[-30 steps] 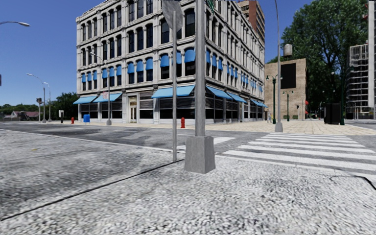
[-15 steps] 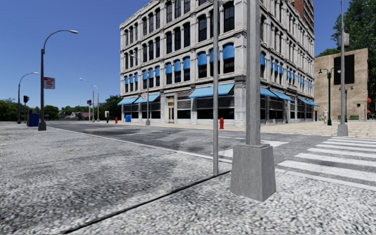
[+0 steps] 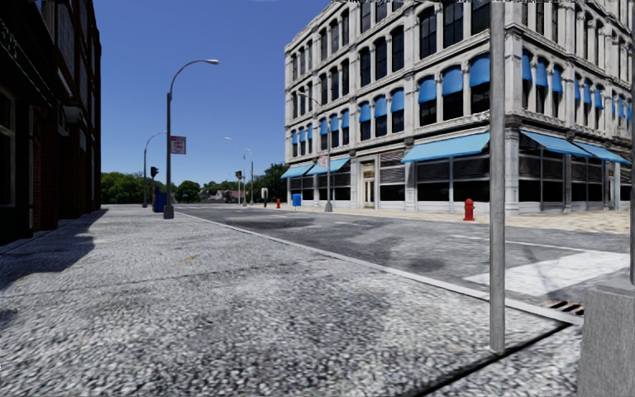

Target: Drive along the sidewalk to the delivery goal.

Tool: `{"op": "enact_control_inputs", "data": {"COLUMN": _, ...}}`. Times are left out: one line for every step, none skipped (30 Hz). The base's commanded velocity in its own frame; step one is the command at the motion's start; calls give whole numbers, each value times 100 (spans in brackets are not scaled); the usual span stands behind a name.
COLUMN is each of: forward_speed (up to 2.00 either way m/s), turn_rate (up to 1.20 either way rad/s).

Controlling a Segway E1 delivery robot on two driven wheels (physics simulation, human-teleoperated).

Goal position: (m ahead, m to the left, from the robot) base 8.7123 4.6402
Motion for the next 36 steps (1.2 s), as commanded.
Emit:
{"op": "enact_control_inputs", "data": {"forward_speed": 154, "turn_rate": 61}}
{"op": "enact_control_inputs", "data": {"forward_speed": 154, "turn_rate": 61}}
{"op": "enact_control_inputs", "data": {"forward_speed": 154, "turn_rate": 61}}
{"op": "enact_control_inputs", "data": {"forward_speed": 154, "turn_rate": 61}}
{"op": "enact_control_inputs", "data": {"forward_speed": 154, "turn_rate": 61}}
{"op": "enact_control_inputs", "data": {"forward_speed": 154, "turn_rate": 61}}
{"op": "enact_control_inputs", "data": {"forward_speed": 154, "turn_rate": 61}}
{"op": "enact_control_inputs", "data": {"forward_speed": 154, "turn_rate": 61}}
{"op": "enact_control_inputs", "data": {"forward_speed": 154, "turn_rate": 61}}
{"op": "enact_control_inputs", "data": {"forward_speed": 154, "turn_rate": 61}}
{"op": "enact_control_inputs", "data": {"forward_speed": 154, "turn_rate": 61}}
{"op": "enact_control_inputs", "data": {"forward_speed": 154, "turn_rate": 61}}
{"op": "enact_control_inputs", "data": {"forward_speed": 154, "turn_rate": 61}}
{"op": "enact_control_inputs", "data": {"forward_speed": 154, "turn_rate": 61}}
{"op": "enact_control_inputs", "data": {"forward_speed": 154, "turn_rate": 61}}
{"op": "enact_control_inputs", "data": {"forward_speed": 154, "turn_rate": 61}}
{"op": "enact_control_inputs", "data": {"forward_speed": 154, "turn_rate": 61}}
{"op": "enact_control_inputs", "data": {"forward_speed": 154, "turn_rate": 61}}
{"op": "enact_control_inputs", "data": {"forward_speed": 154, "turn_rate": 61}}
{"op": "enact_control_inputs", "data": {"forward_speed": 154, "turn_rate": 61}}
{"op": "enact_control_inputs", "data": {"forward_speed": 154, "turn_rate": 61}}
{"op": "enact_control_inputs", "data": {"forward_speed": 154, "turn_rate": 61}}
{"op": "enact_control_inputs", "data": {"forward_speed": 154, "turn_rate": 61}}
{"op": "enact_control_inputs", "data": {"forward_speed": 154, "turn_rate": 61}}
{"op": "enact_control_inputs", "data": {"forward_speed": 154, "turn_rate": 61}}
{"op": "enact_control_inputs", "data": {"forward_speed": 154, "turn_rate": 61}}
{"op": "enact_control_inputs", "data": {"forward_speed": 154, "turn_rate": 61}}
{"op": "enact_control_inputs", "data": {"forward_speed": 154, "turn_rate": 61}}
{"op": "enact_control_inputs", "data": {"forward_speed": 154, "turn_rate": 61}}
{"op": "enact_control_inputs", "data": {"forward_speed": 154, "turn_rate": 61}}
{"op": "enact_control_inputs", "data": {"forward_speed": 154, "turn_rate": 61}}
{"op": "enact_control_inputs", "data": {"forward_speed": 154, "turn_rate": 61}}
{"op": "enact_control_inputs", "data": {"forward_speed": 154, "turn_rate": 61}}
{"op": "enact_control_inputs", "data": {"forward_speed": 154, "turn_rate": 61}}
{"op": "enact_control_inputs", "data": {"forward_speed": 154, "turn_rate": 61}}
{"op": "enact_control_inputs", "data": {"forward_speed": 154, "turn_rate": 61}}
